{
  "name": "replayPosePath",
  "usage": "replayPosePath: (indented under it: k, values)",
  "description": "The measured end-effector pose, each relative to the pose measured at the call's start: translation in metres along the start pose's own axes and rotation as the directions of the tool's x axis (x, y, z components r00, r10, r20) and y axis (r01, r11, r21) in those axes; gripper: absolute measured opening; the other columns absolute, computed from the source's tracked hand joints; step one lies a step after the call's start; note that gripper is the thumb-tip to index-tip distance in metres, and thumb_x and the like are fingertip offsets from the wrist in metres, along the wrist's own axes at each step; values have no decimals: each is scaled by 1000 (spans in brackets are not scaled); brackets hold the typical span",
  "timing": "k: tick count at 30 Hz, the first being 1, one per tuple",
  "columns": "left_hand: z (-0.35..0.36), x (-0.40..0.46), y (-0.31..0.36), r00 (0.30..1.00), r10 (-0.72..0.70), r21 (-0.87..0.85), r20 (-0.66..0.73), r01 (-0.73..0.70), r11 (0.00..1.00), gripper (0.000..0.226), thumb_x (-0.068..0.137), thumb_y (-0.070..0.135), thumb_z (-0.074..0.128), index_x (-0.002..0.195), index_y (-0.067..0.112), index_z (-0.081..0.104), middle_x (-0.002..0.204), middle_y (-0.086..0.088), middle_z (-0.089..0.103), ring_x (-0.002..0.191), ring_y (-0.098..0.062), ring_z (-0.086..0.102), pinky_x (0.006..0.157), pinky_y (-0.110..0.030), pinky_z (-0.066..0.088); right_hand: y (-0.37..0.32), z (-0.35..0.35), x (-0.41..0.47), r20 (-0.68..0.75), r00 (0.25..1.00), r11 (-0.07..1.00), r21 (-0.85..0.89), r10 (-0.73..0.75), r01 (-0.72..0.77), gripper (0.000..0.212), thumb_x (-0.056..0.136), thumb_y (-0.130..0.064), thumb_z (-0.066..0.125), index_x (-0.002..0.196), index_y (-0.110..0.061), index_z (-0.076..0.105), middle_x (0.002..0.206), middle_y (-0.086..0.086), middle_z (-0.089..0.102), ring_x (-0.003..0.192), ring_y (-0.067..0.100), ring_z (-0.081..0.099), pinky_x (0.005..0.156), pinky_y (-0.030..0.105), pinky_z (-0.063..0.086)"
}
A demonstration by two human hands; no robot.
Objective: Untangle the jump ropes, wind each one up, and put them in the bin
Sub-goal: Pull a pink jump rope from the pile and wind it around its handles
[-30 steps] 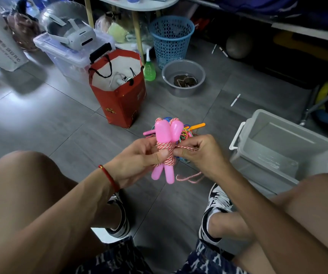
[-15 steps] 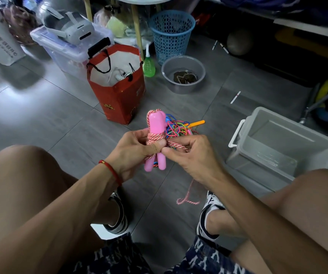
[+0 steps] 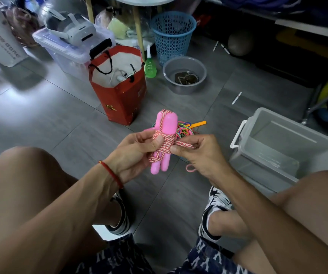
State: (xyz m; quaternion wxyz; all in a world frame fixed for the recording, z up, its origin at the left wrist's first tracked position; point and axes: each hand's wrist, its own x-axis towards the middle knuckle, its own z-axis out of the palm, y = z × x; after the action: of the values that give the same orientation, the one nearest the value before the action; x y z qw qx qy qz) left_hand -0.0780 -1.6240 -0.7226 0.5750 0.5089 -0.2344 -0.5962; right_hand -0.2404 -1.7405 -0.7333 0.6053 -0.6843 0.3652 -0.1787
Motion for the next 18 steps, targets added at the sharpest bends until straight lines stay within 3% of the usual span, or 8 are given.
replayPosePath:
  k: [1, 3, 7, 10, 13, 15, 18]
  values:
    - [2, 1, -2, 998, 45, 62, -43, -42, 997, 37, 93, 13, 63, 119, -12, 60, 83, -38, 60, 49, -28, 51, 68, -42, 44, 1, 4, 0, -36, 999, 999, -48, -1, -1, 6, 82, -20, 83, 80, -23, 79, 53, -17, 61, 50, 0, 49, 46, 21, 45]
    - [7, 5, -7, 975, 135, 195, -175, -100, 976, 38, 86, 12, 68, 118, -8, 64, 80, -28, 66, 45, -24, 58, 55, -30, 46, 6, 11, 0, -120, 992, 987, -158, -24, 5, 8, 80, -25, 82, 76, -19, 78, 51, -14, 55, 50, 6, 44, 49, 23, 36]
    - [16, 16, -20, 879, 226, 235, -421, -135, 963, 30, 89, -1, 69, 118, -7, 64, 101, -24, 73, 79, -25, 70, 67, -32, 59, 9, 23, -3, -151, 987, 974, -225, -55, 20, 21, 80, -29, 79, 77, -8, 74, 45, -12, 39, 48, 6, 30, 50, 28, 26]
    - [21, 16, -23, 870, 194, 180, -453, -124, 976, 26, 91, -3, 67, 116, -7, 65, 88, -14, 74, 73, -20, 67, 65, -29, 56, 6, 26, -9, -150, 982, 964, -253, -116, 75, 26, 80, -33, 81, 79, -7, 75, 47, -9, 39, 49, 6, 28, 49, 28, 26]
    - [20, 6, -12, 900, 98, 25, -424, -96, 995, 28, 87, 4, 72, 113, -6, 67, 85, -21, 67, 77, -29, 59, 78, -45, 53, 1, 18, -5, -145, 983, 988, -119, -111, 94, 6, 81, -23, 82, 83, -17, 82, 53, -11, 55, 53, 4, 42, 53, 25, 35]
    - [15, -2, 1, 955, 36, -53, -293, -54, 997, 31, 88, 10, 69, 113, -7, 65, 94, -24, 66, 78, -29, 61, 78, -46, 56, -3, 10, -1, -105, 991, 996, 44, -77, 82, 9, 82, -13, 81, 87, -21, 82, 70, -13, 73, 64, 0, 58, 64, 20, 46]
    - [4, -10, 9, 999, -23, -111, -49, 17, 994, 34, 92, 12, 63, 121, -5, 60, 113, -27, 62, 98, -35, 64, 86, -55, 57, -2, -3, 5, -6, 1000, 982, 190, 10, -9, 13, 83, -6, 79, 90, -17, 81, 93, 7, 79, 81, 11, 66, 82, 33, 54]
